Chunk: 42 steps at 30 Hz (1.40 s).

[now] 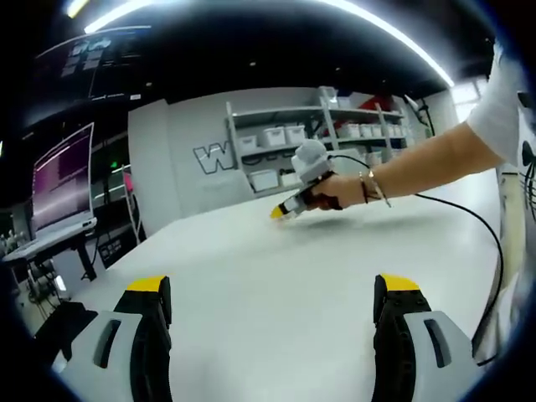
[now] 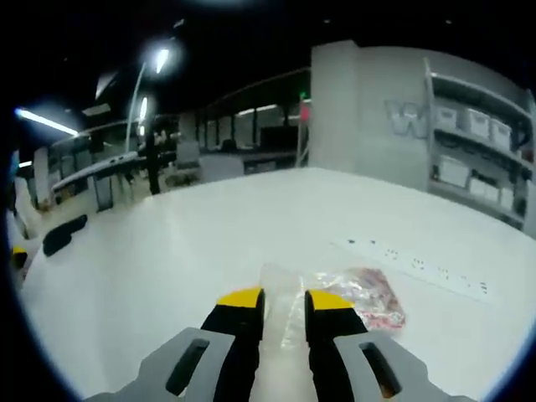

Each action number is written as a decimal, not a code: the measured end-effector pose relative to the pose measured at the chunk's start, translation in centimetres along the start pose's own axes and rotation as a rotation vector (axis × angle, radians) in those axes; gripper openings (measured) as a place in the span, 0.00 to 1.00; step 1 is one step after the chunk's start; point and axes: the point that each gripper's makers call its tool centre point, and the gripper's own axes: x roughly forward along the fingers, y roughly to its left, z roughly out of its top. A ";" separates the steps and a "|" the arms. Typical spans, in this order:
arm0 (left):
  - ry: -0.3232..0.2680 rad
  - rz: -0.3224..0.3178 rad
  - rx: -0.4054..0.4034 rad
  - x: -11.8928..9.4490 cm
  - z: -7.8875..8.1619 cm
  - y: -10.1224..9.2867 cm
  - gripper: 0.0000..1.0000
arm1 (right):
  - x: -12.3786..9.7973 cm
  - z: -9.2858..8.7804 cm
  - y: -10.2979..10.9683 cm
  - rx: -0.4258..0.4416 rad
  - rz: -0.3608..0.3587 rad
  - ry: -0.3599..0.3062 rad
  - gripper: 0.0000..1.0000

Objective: Open the resealable bag by pulling the two sides of the seal apart until the entire bag opening is separated and visibly accessible.

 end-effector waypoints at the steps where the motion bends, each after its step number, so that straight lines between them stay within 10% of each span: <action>1: -0.001 0.001 -0.001 0.0 0.0 0.0 1.00 | -0.1 0.0 0.1 -0.007 -0.002 -0.001 0.19; 21: -0.004 0.008 -0.008 -1.1 0.0 -0.2 1.00 | -0.3 0.4 -1.1 0.009 -0.063 -0.044 0.83; 42: -0.016 0.005 -0.002 -1.8 0.3 -0.6 1.00 | -1.9 0.4 -1.5 0.072 -0.060 -0.064 0.81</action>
